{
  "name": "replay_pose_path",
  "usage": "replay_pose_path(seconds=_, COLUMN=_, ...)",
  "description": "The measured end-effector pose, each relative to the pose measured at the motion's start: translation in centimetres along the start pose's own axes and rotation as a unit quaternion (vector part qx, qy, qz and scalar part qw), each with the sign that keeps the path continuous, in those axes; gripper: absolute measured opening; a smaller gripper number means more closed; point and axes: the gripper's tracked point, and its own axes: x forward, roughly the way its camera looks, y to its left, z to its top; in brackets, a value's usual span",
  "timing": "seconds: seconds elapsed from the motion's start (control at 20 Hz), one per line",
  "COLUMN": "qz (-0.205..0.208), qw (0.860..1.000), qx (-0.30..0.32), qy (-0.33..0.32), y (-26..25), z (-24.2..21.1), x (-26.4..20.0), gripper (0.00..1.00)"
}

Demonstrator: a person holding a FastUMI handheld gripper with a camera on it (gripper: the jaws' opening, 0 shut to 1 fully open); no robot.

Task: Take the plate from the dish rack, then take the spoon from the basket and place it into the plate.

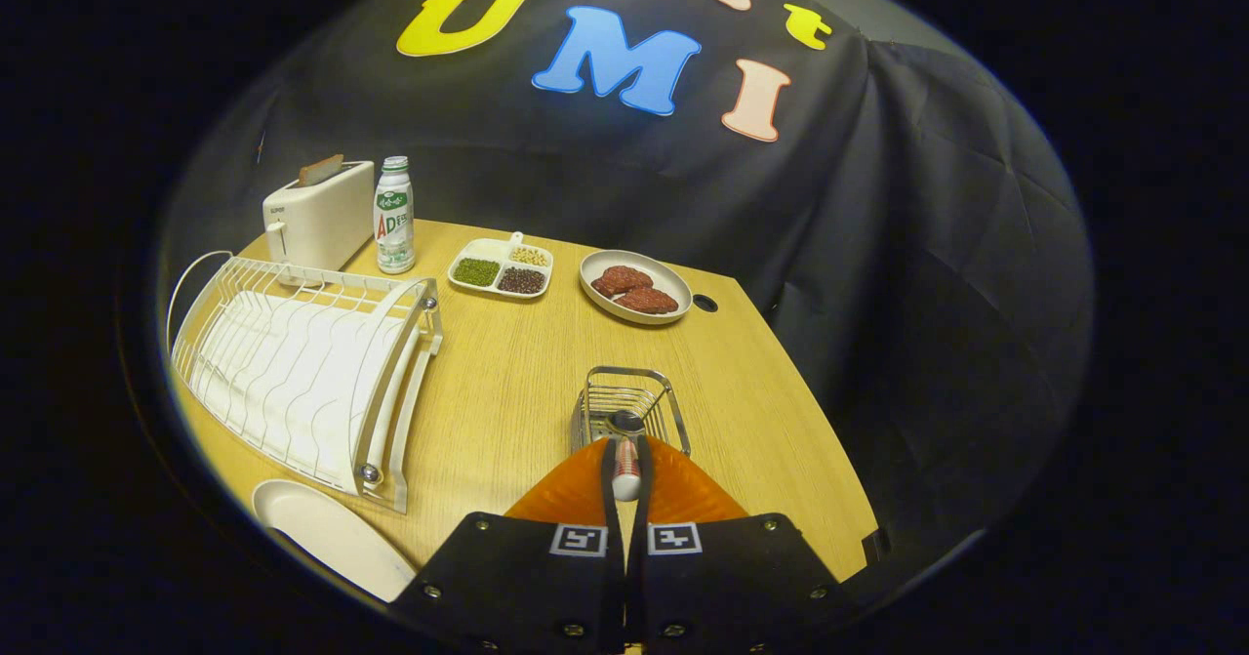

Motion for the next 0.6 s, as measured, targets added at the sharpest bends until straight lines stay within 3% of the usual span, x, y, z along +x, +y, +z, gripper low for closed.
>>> replay_pose_path(seconds=0.6, qz=0.015, qw=0.997, qx=-0.054, qy=-0.062, y=1.7, z=3.0, x=-6.6, gripper=0.01)
